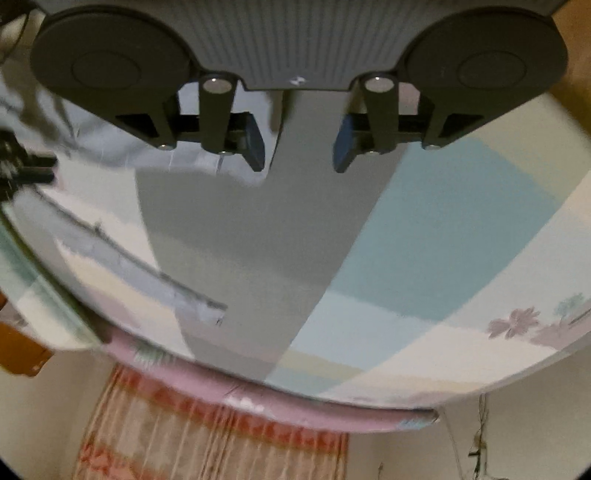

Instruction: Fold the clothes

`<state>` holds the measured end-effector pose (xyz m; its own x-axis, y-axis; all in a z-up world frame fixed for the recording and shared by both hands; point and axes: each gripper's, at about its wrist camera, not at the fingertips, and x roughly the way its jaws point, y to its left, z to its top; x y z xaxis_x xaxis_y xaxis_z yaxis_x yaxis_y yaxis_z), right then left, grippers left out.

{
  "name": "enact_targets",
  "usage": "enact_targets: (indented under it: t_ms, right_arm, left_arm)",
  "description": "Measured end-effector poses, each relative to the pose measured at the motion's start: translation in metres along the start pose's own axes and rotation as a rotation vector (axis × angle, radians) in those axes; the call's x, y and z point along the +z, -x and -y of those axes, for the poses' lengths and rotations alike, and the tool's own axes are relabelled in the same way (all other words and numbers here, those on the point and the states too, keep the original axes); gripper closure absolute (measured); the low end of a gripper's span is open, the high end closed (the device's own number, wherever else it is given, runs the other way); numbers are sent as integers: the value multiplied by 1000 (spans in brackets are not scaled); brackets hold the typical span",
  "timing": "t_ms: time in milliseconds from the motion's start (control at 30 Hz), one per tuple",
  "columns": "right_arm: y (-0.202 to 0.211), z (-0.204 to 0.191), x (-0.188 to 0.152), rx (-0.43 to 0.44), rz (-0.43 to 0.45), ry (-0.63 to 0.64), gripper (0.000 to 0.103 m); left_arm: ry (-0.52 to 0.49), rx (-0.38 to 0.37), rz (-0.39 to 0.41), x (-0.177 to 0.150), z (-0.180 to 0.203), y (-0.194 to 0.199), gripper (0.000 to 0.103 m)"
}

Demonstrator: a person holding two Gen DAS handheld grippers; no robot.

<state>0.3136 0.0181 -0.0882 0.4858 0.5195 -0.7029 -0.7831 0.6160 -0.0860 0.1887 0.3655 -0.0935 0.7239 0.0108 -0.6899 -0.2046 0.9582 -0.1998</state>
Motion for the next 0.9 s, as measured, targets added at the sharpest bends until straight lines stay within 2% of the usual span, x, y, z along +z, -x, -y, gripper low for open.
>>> enact_targets:
  t_ms: [100,200,267,300,333,367,400,567,600,667,733,900]
  right_arm:
    - [30,15,-26,-37,-14,-94,73]
    - [58,23,-56,-90,-37,-168,72]
    - [75,26,-76,-133,-51,-212,71]
    - [84,27,-86,-149,-55,-239,69]
    - [92,28,-97,-165,-60,-266,69]
    - [95,29,-104,-177,-62,-284,69]
    - [98,29,-111,-188,-65,-302,69]
    - [102,38,-129,-234,-59,-383,69]
    - [103,40,-131,-239,-54,-389,69]
    - [104,47,-131,-252,-48,-384,69]
    - [104,56,-129,-268,-46,-359,68]
    - [103,95,-126,-341,-59,-316,67]
  left_arm:
    - [-18,-53,-43,7,9,-26,61]
    - [-94,-43,-112,2,26,-52,61]
    - [-154,-27,-96,-2,38,-52,68]
    - [-179,-31,-96,-3,43,-52,87]
    - [-205,-17,-84,-4,48,-51,97]
    - [-222,8,-75,-2,51,-50,98]
    - [-216,28,-65,3,50,-51,102]
    - [-119,80,-30,36,38,-57,102]
    - [-129,86,-29,39,38,-55,101]
    - [-164,71,-21,40,46,-48,99]
    - [-187,60,-25,36,52,-39,92]
    - [-156,48,-48,16,52,-19,83]
